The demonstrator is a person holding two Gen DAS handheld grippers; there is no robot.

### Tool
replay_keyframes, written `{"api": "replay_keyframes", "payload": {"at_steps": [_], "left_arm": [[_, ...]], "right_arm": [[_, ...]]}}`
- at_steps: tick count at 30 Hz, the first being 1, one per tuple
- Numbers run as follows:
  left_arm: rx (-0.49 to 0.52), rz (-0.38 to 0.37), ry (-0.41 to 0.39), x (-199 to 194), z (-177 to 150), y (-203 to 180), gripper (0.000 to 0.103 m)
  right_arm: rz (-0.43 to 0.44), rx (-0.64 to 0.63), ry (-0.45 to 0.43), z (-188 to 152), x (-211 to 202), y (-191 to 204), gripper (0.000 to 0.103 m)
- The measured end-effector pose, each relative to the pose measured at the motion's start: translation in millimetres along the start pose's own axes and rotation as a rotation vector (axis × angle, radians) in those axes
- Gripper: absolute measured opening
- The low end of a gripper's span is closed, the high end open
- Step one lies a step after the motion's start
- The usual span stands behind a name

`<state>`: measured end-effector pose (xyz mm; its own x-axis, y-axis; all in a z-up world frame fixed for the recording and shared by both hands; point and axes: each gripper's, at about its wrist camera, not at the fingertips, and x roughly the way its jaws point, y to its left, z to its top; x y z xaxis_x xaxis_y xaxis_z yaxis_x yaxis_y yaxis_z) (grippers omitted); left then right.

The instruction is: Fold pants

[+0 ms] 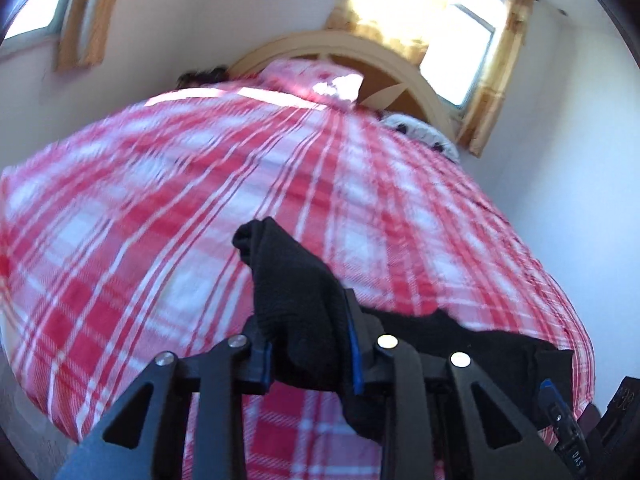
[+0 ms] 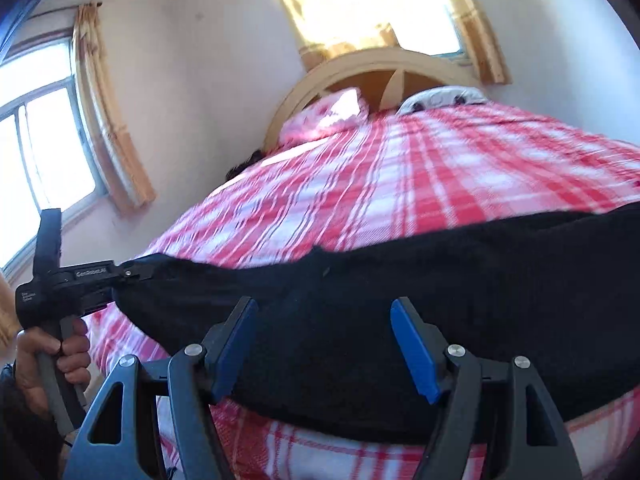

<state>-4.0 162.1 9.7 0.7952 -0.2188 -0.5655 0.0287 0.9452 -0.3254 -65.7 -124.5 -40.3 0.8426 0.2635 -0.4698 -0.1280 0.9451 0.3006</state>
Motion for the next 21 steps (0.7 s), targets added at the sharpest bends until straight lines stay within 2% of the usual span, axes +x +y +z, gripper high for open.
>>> {"api": "replay_keyframes", "payload": {"at_steps": [4, 8, 10, 14, 15, 18, 19, 21], "left_arm": [[0.169, -0.097, -0.099, -20.2, 13.5, -69.1, 0.028], [0.360, -0.251, -0.176, -38.3, 4.1, -151.0, 0.028], [0.426, -0.335, -0.159, -35.6, -7.0, -191.3, 0.028], [0.513, -0.468, -0.116, -22.1, -35.7, -256.7, 0.017], [0.539, -0.496, -0.106, -19.2, -45.8, -270.4, 0.011], [0.615, -0.548, -0.072, -5.0, -81.7, -305.7, 0.011], [0.644, -0.553, -0.031, 5.0, -97.1, -314.6, 0.012], [0.635, -0.562, 0.081, 13.0, -115.2, -318.4, 0.012]], "right_arm": [[-0.060, 0.077, -0.049, 14.6, -27.0, -36.4, 0.071], [-0.147, 0.193, -0.092, 22.2, -59.9, -88.0, 0.071], [-0.193, 0.245, -0.112, 23.1, -77.9, -111.6, 0.071], [-0.285, 0.305, -0.156, 20.3, -114.2, -145.9, 0.071], [-0.306, 0.313, -0.164, 19.1, -122.4, -151.6, 0.071], [-0.344, 0.331, -0.183, 14.8, -141.6, -165.6, 0.071], [-0.362, 0.344, -0.190, 13.5, -146.8, -171.6, 0.071], [-0.360, 0.379, -0.196, 11.2, -152.3, -180.2, 0.071]]}}
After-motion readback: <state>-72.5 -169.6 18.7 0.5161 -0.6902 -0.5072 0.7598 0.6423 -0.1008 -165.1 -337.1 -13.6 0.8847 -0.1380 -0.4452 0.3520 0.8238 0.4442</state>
